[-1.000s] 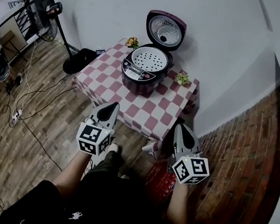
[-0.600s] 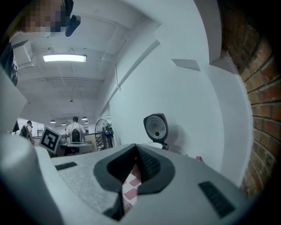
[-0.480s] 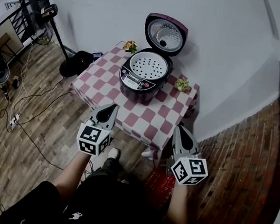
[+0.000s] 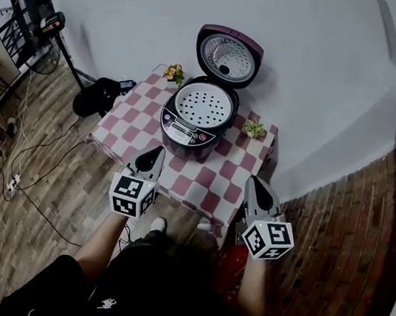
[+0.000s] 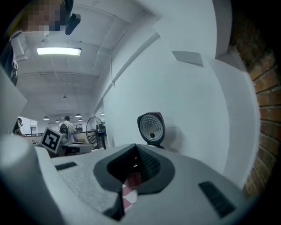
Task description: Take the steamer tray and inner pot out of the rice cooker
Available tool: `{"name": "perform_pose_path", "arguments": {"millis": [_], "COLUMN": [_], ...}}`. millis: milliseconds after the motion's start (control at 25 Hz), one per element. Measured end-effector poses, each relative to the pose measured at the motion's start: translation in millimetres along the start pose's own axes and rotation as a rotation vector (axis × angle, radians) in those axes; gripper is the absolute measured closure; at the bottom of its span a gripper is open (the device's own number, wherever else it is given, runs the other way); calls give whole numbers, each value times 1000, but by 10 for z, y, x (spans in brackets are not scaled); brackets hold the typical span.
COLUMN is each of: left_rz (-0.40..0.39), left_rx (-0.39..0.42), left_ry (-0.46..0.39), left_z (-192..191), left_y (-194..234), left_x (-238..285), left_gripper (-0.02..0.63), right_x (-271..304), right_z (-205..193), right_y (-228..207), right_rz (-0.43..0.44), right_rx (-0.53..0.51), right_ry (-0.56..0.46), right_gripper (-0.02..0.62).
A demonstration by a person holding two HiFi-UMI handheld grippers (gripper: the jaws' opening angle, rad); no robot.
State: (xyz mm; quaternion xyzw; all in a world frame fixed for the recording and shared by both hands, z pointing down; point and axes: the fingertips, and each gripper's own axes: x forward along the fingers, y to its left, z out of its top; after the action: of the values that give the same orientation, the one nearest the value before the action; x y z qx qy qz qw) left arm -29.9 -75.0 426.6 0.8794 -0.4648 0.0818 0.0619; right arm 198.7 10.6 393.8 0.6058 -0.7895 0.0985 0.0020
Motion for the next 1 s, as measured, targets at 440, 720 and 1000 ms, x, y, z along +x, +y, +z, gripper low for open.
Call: {"name": "perform_pose_path", "arguments": {"millis": [440,720,1000], "left_rz": [-83,-145,-152], "left_rx": [-22,-26,-39], "left_ry": [-7,15,28], "left_z": [133,83,22], "left_y": [494,777,1111], "left_x": [597,892,1057], "left_gripper": [603,603,603], "right_x": [633,984,1279], "right_z": [33,5,-42], "right_y": [1,34,132], "right_rz": [-62,-115,-135], "right_rx": [-22,-39,-55], "right_ry": [46,69,95], "right_gripper": [592,592,592]}}
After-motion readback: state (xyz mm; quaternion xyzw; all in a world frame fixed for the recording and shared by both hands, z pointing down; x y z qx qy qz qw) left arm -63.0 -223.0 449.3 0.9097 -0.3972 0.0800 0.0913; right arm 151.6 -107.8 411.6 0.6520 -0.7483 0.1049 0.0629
